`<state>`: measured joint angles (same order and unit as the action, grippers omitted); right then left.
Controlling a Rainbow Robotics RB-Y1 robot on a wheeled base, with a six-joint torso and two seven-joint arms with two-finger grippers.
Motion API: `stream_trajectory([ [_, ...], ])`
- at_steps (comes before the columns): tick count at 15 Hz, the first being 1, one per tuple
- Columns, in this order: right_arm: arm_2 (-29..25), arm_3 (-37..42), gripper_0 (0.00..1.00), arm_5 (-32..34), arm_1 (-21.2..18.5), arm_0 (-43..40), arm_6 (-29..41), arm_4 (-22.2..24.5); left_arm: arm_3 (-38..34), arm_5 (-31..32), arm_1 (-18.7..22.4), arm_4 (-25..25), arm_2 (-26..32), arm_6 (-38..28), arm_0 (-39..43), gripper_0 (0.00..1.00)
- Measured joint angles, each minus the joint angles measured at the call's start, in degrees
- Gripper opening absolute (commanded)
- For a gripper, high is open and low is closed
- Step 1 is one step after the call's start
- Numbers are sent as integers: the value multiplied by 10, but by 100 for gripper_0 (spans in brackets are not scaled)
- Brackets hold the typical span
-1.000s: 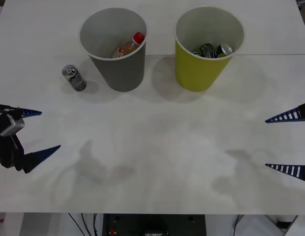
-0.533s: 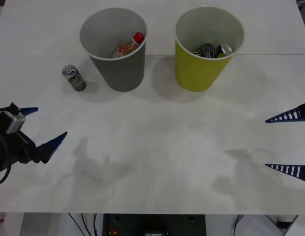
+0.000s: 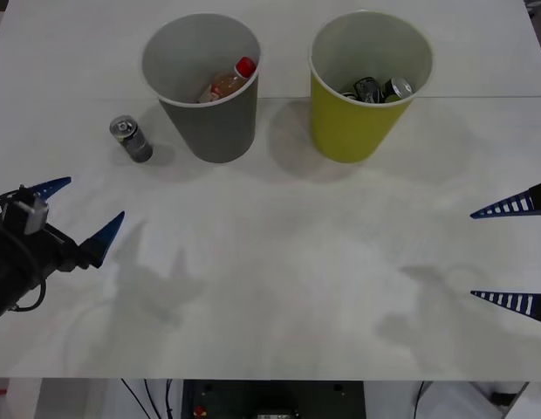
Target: Put the can into the green bin and the plastic bottle into the gray bin
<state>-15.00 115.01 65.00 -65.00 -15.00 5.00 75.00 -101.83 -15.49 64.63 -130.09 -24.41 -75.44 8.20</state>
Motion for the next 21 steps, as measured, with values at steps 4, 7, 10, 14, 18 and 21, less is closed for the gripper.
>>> stream_trajectory([
  [4,0,0,100,0,0,0,0,0,100,-67,-47,4,-47,-11,-63,100],
  [7,0,0,100,0,0,0,0,0,156,-92,-93,4,-48,-11,-86,100],
  [10,0,0,100,0,0,0,0,0,206,-102,-129,4,-48,-11,-117,100],
  [14,0,0,100,0,0,0,0,0,262,-103,-172,4,-48,-11,-160,100],
  [18,0,0,100,0,0,0,0,0,301,-103,-205,9,-48,-10,-191,100],
  [21,0,0,100,0,0,0,0,0,322,-102,-223,17,-48,-11,-208,100],
])
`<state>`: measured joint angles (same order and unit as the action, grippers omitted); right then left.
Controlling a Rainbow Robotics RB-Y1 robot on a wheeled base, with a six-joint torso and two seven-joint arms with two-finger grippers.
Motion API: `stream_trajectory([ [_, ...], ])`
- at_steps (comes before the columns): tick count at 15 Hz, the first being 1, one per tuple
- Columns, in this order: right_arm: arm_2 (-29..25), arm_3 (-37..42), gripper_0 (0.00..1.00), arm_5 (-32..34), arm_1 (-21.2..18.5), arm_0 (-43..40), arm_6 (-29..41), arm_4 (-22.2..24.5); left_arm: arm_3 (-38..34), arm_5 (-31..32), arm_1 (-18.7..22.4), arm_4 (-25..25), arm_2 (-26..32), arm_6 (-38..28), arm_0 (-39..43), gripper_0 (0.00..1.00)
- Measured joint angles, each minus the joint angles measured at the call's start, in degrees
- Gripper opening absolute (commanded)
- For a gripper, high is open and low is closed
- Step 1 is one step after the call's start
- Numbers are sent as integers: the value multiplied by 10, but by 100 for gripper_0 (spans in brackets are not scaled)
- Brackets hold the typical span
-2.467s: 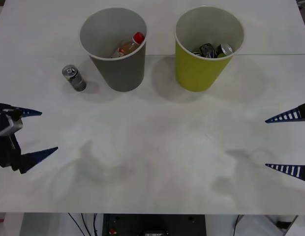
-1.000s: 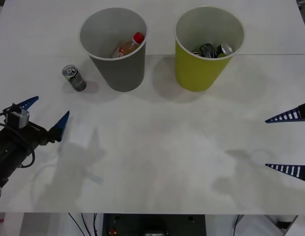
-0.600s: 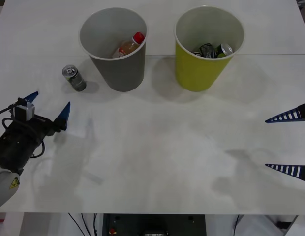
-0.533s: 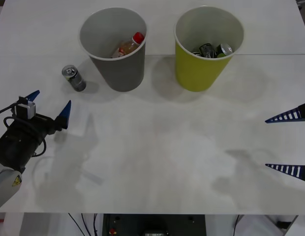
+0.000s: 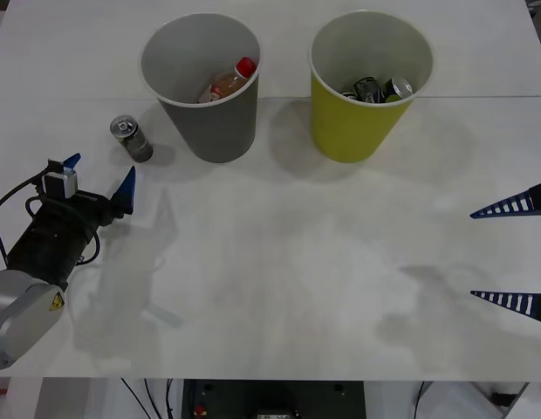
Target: Put the can into the green bin and the plastic bottle into the gray bin
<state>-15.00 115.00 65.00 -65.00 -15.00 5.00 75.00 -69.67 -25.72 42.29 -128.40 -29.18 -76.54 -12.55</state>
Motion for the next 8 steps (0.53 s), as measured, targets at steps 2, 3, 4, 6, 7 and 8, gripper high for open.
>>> stream_trajectory([
  [2,0,0,100,0,0,0,0,0,4,16,-8,8,0,0,-11,100],
  [3,0,0,100,0,0,0,0,0,4,25,-10,12,0,-1,-16,100],
  [4,0,0,100,0,0,0,0,0,4,31,-11,15,0,-1,-20,100],
  [6,0,0,100,0,0,0,0,0,4,45,-11,22,0,-1,-28,100],
  [7,0,0,100,0,0,0,0,0,4,54,-12,25,0,-1,-33,100],
  [8,0,0,100,0,0,0,0,0,7,60,-14,29,0,-2,-39,100],
])
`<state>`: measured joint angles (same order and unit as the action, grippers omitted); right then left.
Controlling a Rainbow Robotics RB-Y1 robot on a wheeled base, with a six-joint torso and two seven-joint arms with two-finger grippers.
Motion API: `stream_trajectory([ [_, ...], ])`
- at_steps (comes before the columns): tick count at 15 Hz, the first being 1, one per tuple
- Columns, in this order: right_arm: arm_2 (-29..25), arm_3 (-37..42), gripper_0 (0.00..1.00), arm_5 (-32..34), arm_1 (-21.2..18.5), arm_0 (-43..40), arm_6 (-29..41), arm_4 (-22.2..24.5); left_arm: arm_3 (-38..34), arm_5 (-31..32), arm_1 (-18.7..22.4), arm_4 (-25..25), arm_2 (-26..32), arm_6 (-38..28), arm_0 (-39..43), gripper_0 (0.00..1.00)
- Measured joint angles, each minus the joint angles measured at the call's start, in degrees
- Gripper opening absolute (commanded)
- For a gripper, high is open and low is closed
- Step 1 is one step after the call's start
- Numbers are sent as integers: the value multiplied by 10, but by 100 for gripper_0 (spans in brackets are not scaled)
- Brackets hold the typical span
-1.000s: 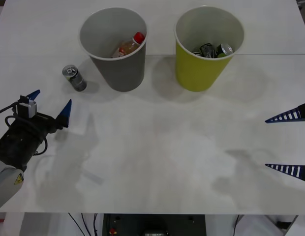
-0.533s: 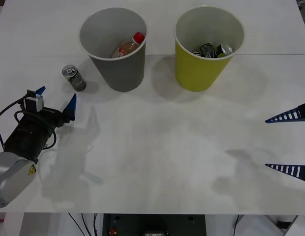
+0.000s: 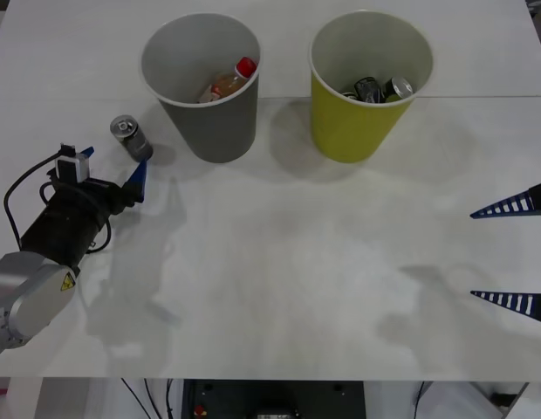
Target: Put the can into the green bin and the plastic bottle into the gray bin
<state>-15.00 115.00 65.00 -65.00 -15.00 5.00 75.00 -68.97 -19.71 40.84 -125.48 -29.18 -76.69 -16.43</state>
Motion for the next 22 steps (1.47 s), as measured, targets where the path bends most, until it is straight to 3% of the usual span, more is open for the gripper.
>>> stream_trajectory([
  [16,0,0,100,0,0,0,0,0,215,4,-88,2,0,6,-151,100],
  [18,0,0,100,0,0,0,0,0,216,4,-89,2,0,7,-151,13],
  [19,0,0,100,0,0,0,0,0,216,4,-89,3,0,7,-151,0],
  [22,0,0,100,0,0,0,0,0,216,4,-89,3,0,15,-151,0],
])
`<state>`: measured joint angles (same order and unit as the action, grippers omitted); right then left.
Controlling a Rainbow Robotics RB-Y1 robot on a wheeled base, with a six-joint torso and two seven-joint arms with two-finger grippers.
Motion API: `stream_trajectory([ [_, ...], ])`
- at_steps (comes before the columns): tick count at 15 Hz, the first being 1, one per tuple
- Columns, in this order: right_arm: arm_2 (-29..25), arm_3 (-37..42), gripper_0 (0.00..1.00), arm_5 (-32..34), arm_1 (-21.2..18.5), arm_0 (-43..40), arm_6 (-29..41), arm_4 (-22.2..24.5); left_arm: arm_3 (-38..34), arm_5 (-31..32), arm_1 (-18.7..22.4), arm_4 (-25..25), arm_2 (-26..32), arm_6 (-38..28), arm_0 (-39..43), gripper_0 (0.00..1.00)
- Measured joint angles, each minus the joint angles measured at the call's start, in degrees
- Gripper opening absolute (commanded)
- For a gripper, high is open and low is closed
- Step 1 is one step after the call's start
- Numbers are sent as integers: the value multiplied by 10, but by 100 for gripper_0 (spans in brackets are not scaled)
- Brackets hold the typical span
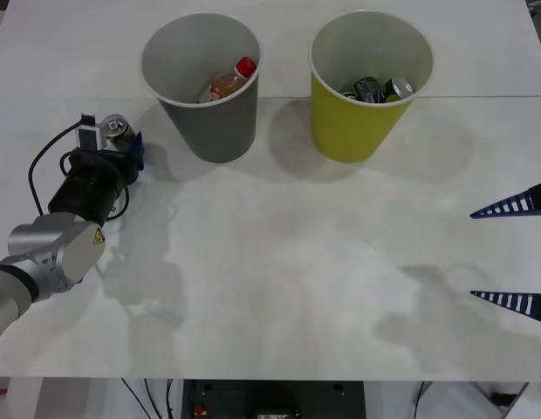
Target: Put the can into the green bin and the plastic bottle into the gray bin
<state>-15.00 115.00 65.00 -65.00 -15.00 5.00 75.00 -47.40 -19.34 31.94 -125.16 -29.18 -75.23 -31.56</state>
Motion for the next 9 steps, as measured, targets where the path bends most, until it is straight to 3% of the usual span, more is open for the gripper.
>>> stream_trajectory([
  [9,0,0,100,0,0,0,0,0,-1,0,-5,0,0,32,1,0],
])
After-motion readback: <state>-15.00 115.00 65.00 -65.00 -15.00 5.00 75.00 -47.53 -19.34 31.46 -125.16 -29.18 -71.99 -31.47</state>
